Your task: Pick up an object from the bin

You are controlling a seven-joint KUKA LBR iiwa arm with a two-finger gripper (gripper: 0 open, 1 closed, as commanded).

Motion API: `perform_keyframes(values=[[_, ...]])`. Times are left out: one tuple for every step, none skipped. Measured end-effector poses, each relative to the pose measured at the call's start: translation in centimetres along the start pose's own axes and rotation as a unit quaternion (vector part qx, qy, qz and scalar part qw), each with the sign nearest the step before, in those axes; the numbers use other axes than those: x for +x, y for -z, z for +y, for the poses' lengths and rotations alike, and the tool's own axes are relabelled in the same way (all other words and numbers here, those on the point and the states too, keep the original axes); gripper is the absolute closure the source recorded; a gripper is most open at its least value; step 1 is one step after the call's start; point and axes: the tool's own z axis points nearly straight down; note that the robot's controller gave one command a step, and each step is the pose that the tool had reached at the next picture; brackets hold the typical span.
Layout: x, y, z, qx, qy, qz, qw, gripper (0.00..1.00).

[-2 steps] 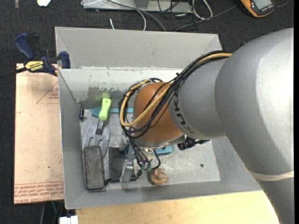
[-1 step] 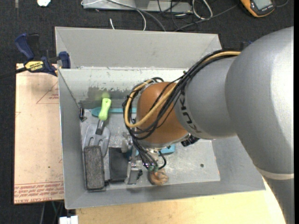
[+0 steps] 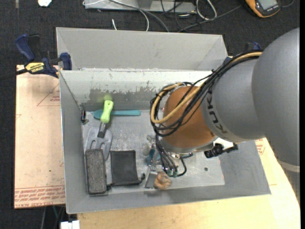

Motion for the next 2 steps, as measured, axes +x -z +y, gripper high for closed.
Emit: perform_keyframes(values=[[1.2,-2.6,4.4,0.0,0.101,-0.0025,0.9948,0.0],[2.8,-3.1,5.8,0.002,0.045,0.0004,0.999,1.0]])
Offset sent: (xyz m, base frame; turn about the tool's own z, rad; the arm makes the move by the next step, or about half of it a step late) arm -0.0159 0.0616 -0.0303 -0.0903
